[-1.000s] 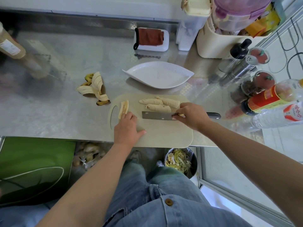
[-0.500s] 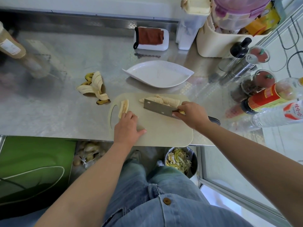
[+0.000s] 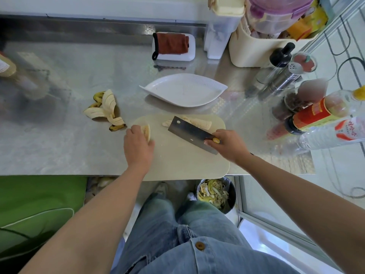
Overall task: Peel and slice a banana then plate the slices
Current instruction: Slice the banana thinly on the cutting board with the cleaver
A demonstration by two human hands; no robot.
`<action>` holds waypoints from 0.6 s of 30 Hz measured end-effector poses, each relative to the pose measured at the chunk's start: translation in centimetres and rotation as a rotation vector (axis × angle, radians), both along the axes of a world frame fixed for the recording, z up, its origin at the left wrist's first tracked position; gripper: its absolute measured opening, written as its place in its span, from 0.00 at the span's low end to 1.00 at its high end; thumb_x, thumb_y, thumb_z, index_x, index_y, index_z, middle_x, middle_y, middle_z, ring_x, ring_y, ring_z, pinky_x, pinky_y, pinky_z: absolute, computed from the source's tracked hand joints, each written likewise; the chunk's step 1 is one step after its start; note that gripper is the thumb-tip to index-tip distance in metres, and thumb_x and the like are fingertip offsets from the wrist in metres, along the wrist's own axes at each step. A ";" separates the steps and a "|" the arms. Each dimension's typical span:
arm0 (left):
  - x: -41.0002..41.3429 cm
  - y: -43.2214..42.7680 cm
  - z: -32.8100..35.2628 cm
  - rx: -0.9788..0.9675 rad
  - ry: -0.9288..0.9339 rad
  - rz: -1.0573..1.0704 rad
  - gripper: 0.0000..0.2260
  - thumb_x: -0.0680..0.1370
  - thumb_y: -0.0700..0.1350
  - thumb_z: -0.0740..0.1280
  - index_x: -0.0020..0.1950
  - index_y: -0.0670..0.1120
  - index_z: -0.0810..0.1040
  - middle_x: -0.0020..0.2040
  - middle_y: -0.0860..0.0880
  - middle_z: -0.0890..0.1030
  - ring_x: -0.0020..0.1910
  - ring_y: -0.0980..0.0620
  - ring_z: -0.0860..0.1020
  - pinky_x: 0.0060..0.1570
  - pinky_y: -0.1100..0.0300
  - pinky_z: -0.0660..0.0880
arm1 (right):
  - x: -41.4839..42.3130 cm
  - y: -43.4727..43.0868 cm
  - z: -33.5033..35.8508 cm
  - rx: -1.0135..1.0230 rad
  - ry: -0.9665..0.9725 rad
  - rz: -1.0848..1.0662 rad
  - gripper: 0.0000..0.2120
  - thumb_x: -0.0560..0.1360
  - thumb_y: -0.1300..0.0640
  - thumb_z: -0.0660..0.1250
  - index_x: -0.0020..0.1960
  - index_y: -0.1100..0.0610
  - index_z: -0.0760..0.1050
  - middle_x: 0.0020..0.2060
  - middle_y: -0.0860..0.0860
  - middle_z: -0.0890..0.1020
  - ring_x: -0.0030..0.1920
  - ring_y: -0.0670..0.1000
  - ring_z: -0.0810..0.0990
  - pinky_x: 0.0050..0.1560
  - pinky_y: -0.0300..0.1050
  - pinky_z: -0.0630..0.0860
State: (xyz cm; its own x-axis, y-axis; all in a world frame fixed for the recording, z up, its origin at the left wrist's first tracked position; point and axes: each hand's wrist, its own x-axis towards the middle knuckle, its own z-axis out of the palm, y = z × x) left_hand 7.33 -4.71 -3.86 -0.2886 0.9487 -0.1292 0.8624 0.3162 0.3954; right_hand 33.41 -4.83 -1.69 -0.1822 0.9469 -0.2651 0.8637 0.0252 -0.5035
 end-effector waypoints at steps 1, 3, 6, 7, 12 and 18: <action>-0.1 0.1 0.0 0.002 -0.029 0.010 0.21 0.73 0.45 0.72 0.62 0.40 0.69 0.57 0.42 0.75 0.54 0.45 0.75 0.49 0.59 0.69 | 0.0 -0.1 0.0 -0.007 0.017 -0.012 0.15 0.76 0.48 0.65 0.47 0.59 0.82 0.35 0.51 0.75 0.37 0.52 0.73 0.34 0.43 0.64; -0.2 0.2 0.2 -0.006 -0.122 0.057 0.21 0.74 0.44 0.72 0.64 0.42 0.69 0.56 0.43 0.77 0.54 0.46 0.77 0.49 0.60 0.70 | -0.1 -0.3 -0.1 -0.021 0.041 -0.037 0.15 0.76 0.48 0.66 0.47 0.59 0.82 0.36 0.51 0.76 0.37 0.52 0.74 0.35 0.44 0.66; -0.1 0.2 0.6 -0.053 -0.305 0.060 0.22 0.75 0.43 0.70 0.66 0.44 0.69 0.54 0.47 0.79 0.50 0.50 0.77 0.48 0.61 0.72 | -0.2 -0.4 -0.1 -0.035 0.084 -0.074 0.15 0.76 0.48 0.66 0.46 0.60 0.81 0.36 0.54 0.77 0.36 0.52 0.74 0.35 0.45 0.67; 0.1 0.1 0.8 -0.069 -0.363 0.029 0.20 0.76 0.43 0.70 0.66 0.45 0.69 0.54 0.47 0.79 0.49 0.50 0.77 0.46 0.63 0.72 | -0.3 -0.5 -0.2 -0.041 0.103 -0.094 0.15 0.76 0.48 0.66 0.44 0.60 0.80 0.35 0.54 0.77 0.35 0.52 0.73 0.34 0.45 0.66; 0.8 -1.2 0.5 -0.203 -0.448 -0.161 0.12 0.77 0.43 0.67 0.60 0.49 0.75 0.56 0.50 0.79 0.53 0.52 0.77 0.47 0.64 0.73 | -1.0 -1.0 -0.3 -0.021 0.158 -0.190 0.14 0.76 0.50 0.67 0.35 0.56 0.71 0.28 0.48 0.70 0.31 0.50 0.70 0.33 0.46 0.65; 1.3 -2.4 -0.2 -0.069 -0.097 -0.280 0.16 0.73 0.48 0.71 0.60 0.49 0.76 0.57 0.50 0.73 0.53 0.52 0.72 0.46 0.62 0.68 | -1.1 -2.0 0.0 -0.006 0.082 -0.091 0.13 0.78 0.51 0.65 0.37 0.55 0.69 0.28 0.45 0.68 0.31 0.47 0.68 0.30 0.39 0.62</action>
